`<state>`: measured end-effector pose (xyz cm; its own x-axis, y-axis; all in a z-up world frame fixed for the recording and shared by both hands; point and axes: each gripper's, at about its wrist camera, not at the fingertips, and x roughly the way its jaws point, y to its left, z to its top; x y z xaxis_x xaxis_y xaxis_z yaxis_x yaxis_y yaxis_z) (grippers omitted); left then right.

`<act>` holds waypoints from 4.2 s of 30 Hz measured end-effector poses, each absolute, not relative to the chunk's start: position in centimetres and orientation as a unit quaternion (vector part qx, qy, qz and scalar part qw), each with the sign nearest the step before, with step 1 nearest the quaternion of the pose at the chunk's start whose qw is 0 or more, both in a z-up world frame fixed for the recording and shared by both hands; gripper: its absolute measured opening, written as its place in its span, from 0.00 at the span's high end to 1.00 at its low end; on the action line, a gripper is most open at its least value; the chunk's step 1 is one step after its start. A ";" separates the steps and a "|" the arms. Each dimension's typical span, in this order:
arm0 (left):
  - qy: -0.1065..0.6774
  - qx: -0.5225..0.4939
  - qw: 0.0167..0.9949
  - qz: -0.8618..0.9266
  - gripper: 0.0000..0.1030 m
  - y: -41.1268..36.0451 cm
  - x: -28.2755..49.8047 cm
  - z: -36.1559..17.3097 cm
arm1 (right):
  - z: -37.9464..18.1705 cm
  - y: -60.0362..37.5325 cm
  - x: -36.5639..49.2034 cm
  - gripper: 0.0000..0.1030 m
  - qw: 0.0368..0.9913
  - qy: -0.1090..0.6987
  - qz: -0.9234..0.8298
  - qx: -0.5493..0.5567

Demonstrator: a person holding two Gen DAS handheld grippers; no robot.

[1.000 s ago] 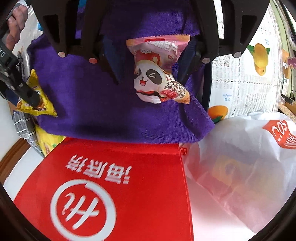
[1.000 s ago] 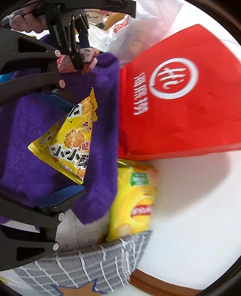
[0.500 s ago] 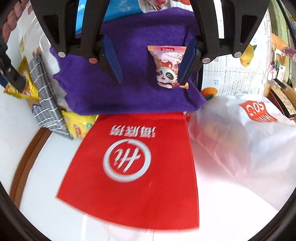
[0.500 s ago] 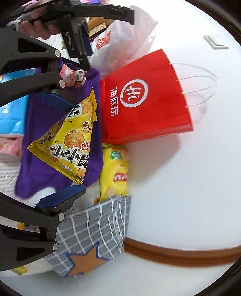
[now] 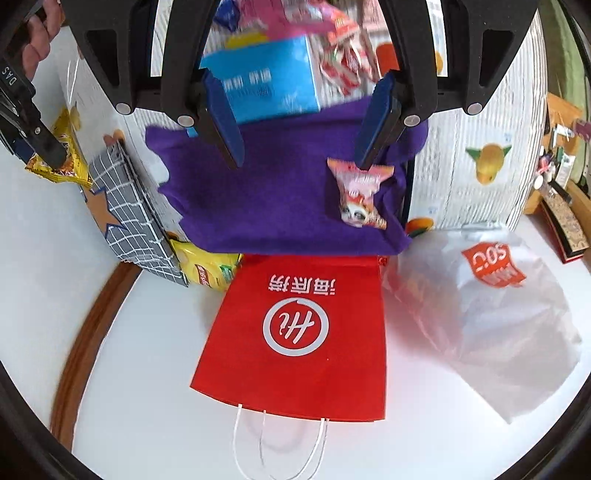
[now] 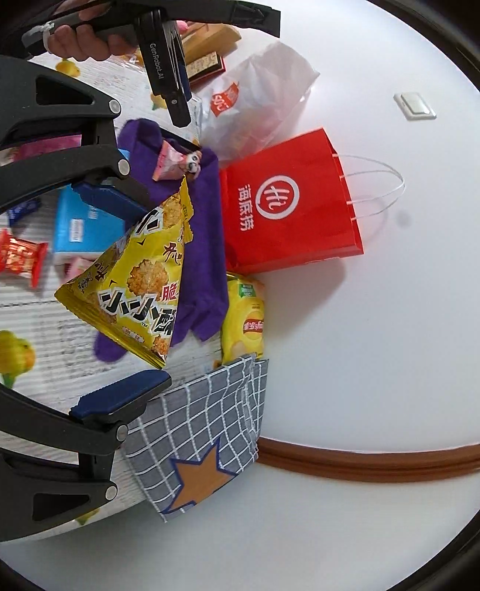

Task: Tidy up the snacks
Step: 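Withdraw the left tool toward the snack pile while right tool carries the yellow bag over the towel, then lower the yellow triangular bag onto the purple towel and open the right tool, then grasp the pink square candy packet with the right tool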

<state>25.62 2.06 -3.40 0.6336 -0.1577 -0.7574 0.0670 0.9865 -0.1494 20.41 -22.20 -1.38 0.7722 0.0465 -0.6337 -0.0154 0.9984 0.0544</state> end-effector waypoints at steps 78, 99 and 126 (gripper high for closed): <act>0.484 -0.084 0.871 -0.003 0.33 10.4 22.4 -13.4 | -13.9 -20.0 32.9 0.23 0.899 0.432 0.065 -0.002; 0.481 -0.085 0.873 0.017 0.33 10.0 18.5 -12.0 | -18.3 -22.3 27.2 0.40 0.860 0.499 0.102 0.016; 0.494 -0.075 0.864 -0.058 0.26 7.5 13.3 -14.4 | -14.3 -24.2 21.0 0.63 0.889 0.444 0.113 0.000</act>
<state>13.26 7.46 -14.35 0.5056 -0.1739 -0.8450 0.0267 0.9822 -0.1861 21.03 -24.18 -14.26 0.5798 0.2004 -0.7897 -0.2002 0.9746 0.1003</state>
